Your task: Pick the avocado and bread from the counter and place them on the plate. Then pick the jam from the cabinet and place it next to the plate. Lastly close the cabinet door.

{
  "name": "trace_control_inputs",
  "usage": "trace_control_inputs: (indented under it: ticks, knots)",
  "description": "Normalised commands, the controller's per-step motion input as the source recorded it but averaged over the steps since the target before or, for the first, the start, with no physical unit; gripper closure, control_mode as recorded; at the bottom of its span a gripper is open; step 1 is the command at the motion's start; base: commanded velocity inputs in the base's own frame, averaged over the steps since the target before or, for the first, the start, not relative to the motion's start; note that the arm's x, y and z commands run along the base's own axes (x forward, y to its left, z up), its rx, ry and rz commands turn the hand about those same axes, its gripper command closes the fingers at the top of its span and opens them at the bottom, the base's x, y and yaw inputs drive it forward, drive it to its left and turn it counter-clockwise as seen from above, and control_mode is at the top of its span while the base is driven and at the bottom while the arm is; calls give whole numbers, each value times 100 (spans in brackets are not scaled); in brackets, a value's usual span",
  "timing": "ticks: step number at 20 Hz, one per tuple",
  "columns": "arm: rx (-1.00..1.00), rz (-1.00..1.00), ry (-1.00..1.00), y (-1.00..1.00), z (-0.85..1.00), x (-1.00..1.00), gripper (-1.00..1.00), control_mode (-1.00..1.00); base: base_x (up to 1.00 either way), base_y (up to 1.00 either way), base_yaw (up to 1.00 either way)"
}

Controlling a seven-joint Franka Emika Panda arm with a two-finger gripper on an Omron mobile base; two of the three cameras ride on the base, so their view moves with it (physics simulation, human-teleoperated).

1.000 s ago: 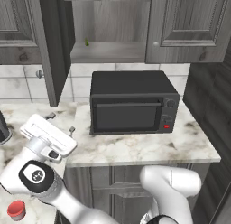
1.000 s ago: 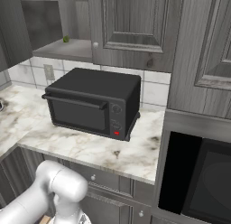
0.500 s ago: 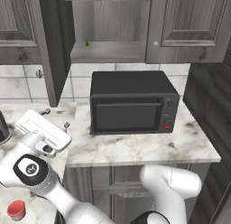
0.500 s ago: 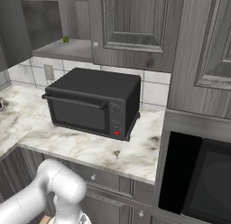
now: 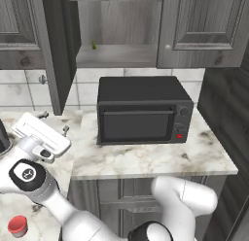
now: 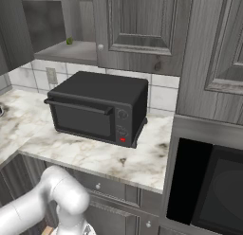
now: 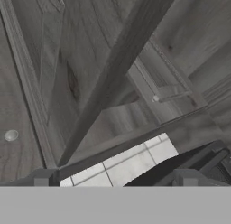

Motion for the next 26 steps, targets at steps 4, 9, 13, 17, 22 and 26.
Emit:
trace_control_inputs:
  ticks: [4,9,13,17,22,26]
  knots:
    - [0,0,0,23,10,21,-100,-100,0,0,0]
    - [0,0,0,24,10,20,-100,-100,0,0,0]
    - [0,0,0,21,13,19,-100,-100,0,0,0]
    - [0,0,0,13,16,18,-100,-100,0,0,0]
    - [0,0,0,7,15,17,-100,-100,0,0,0]
    - [0,0,0,0,18,0,-100,-100,0,0,0]
